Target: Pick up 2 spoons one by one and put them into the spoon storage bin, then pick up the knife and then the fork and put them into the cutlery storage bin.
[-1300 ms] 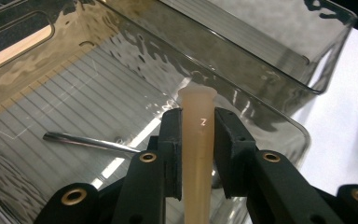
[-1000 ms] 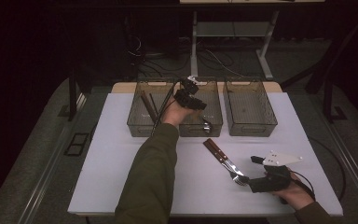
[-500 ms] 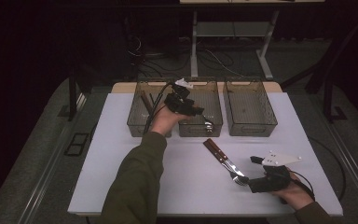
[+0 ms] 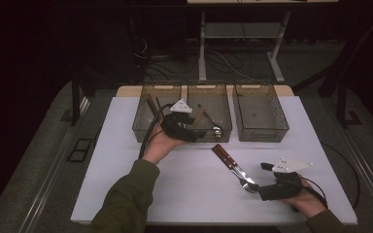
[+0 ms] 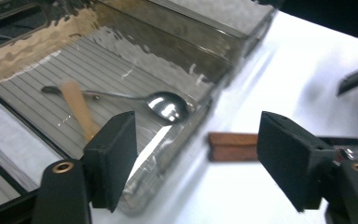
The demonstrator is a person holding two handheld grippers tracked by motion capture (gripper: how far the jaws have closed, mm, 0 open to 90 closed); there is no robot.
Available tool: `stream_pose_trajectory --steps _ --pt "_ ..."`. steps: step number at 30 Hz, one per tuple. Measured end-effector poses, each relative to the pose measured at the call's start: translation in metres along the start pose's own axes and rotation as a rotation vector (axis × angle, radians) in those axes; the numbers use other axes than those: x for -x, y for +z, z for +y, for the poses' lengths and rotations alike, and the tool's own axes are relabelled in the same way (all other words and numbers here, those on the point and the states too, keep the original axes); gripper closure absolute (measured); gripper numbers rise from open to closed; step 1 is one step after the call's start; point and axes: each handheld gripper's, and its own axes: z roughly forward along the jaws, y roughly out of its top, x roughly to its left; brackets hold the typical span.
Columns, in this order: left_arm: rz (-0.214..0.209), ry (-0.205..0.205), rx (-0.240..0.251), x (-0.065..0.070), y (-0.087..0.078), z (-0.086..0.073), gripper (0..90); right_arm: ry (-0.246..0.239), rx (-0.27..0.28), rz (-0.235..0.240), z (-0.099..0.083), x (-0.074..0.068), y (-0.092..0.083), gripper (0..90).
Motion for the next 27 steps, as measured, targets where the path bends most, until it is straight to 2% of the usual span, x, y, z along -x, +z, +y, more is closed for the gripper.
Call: stream_pose_trajectory --steps 2,4,6,8,9,13,18,27 --pt "0.006 0.007 0.003 0.006 -0.005 -0.007 25.5 -0.001 -0.001 0.000 0.000 0.000 0.000 13.9" --pt "0.004 -0.009 0.009 0.011 -0.009 -0.016 24.2 -0.003 0.002 0.002 0.000 0.001 0.001 13.9" --pt "0.001 -0.006 0.011 0.015 -0.013 -0.024 22.5 -0.003 0.003 0.008 0.000 0.001 0.001 13.9" --pt "-0.001 -0.009 0.011 0.019 -0.017 -0.033 21.4 0.013 -0.007 0.015 0.000 0.000 0.003 13.9" --pt "-0.002 -0.012 0.020 0.020 -0.018 -0.038 20.8 -0.004 -0.002 0.011 0.000 0.000 0.004 13.9" --pt "0.004 -0.019 0.021 0.027 -0.024 -0.058 18.9 -0.010 0.002 0.015 0.000 0.001 0.005 13.9" --pt "0.022 -0.027 0.026 0.032 -0.032 -0.084 16.2 -0.006 0.001 0.009 -0.001 0.002 0.004 13.9" --pt "0.034 -0.047 0.063 0.037 -0.053 -0.114 9.0 0.002 0.002 0.005 -0.001 0.003 0.004 13.9"
